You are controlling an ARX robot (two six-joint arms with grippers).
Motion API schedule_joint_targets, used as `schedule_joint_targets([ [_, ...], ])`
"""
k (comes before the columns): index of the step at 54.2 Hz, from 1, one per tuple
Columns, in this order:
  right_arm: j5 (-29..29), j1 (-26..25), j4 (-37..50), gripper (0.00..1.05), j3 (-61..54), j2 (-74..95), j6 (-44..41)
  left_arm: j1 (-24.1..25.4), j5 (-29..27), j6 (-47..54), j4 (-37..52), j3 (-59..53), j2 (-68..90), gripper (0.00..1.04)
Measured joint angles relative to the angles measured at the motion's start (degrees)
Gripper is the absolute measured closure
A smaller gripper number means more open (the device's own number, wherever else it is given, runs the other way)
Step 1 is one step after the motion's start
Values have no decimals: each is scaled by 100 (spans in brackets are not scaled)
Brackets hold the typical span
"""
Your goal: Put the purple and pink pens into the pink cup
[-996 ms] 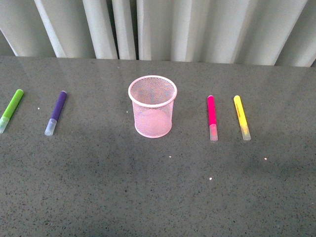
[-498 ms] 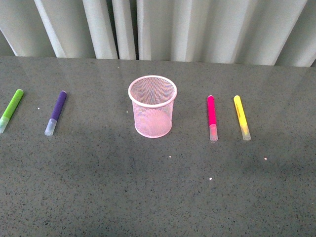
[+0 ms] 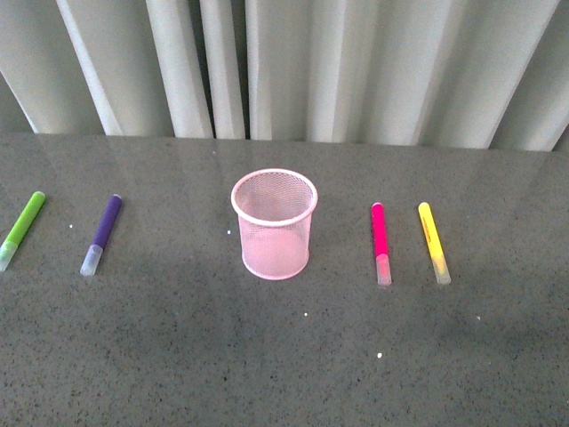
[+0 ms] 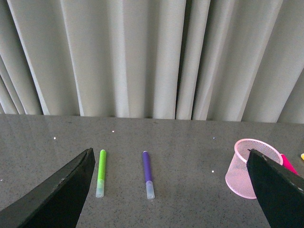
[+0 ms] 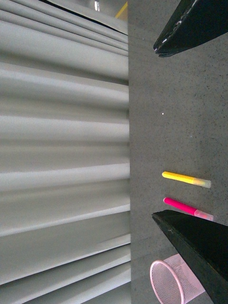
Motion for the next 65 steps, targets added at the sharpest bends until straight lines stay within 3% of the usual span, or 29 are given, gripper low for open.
schedule_joint_targets([
  [27,0,0,0,7,0,0,0,0,0,-2,0,0,-2,7],
  [32,0,0,0,7,0,0,0,-136,-437,-608,-680,240,348,7],
  [37,-2,0,0,7,0,0,0,70,280,-1462,-973,533,1220,7],
  [40,-2,0,0,7,0,0,2,269,754,-1696,-780,726,1746,7],
  [53,0,0,0,7,0,0,2,343,817,-1740,1056,1843,4293,7],
  [65,0,0,0,7,0,0,2,197,918,-1263,1576,2671,6537,7],
])
